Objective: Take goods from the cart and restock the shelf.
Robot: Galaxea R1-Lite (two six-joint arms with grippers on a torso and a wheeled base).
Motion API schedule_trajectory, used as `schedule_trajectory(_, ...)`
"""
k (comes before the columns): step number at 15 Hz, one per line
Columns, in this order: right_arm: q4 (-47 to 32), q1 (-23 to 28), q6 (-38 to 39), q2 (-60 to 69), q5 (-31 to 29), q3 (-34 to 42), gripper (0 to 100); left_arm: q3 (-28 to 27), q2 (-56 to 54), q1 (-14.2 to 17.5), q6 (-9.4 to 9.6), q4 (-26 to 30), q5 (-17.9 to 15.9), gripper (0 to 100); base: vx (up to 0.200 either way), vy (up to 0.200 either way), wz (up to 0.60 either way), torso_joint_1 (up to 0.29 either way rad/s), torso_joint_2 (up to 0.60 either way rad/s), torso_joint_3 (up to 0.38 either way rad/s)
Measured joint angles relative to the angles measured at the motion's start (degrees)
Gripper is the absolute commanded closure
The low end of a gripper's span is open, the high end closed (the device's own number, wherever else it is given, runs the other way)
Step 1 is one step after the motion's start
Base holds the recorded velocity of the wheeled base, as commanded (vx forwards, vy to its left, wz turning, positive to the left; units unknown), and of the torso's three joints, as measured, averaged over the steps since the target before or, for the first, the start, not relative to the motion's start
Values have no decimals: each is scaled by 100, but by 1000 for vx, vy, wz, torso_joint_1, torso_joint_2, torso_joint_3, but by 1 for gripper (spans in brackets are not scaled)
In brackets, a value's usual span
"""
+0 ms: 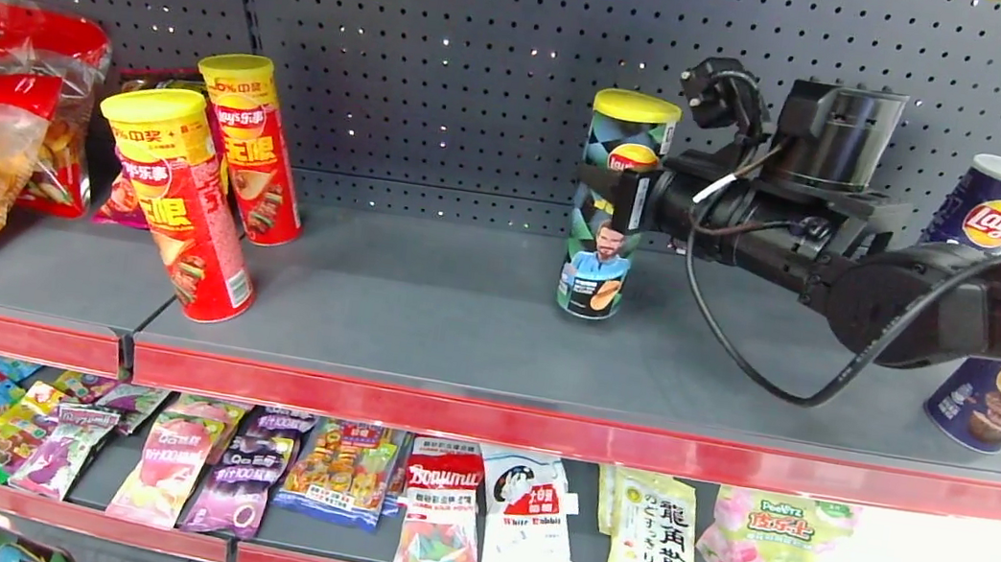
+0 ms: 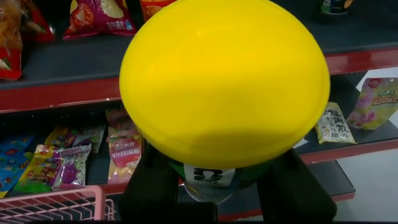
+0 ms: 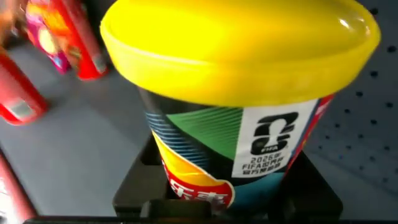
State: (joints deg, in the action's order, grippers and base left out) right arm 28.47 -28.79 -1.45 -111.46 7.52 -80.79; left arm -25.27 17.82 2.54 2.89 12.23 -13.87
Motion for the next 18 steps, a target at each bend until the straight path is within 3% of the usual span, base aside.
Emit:
schedule_trajectory(2,38,-174,210,182,-622,184,100,5,0,-4,0,0,2,100,0,0,0,0,0,0)
schedule_trajectory(7,117,-414,256,617,-714,998,100,5,0,-1,0,6,0,100,0,0,0,0,0,0)
schedule_trajectory(11,747,-614,251,763,-997,1773,100,16,-2,-6,1,11,-9,100,0,0,0,0,0,0)
schedule_trajectory(18,802,-874,301,785,-1318,1969,100,17,-2,-6,1,9,-9,100,0,0,0,0,0,0)
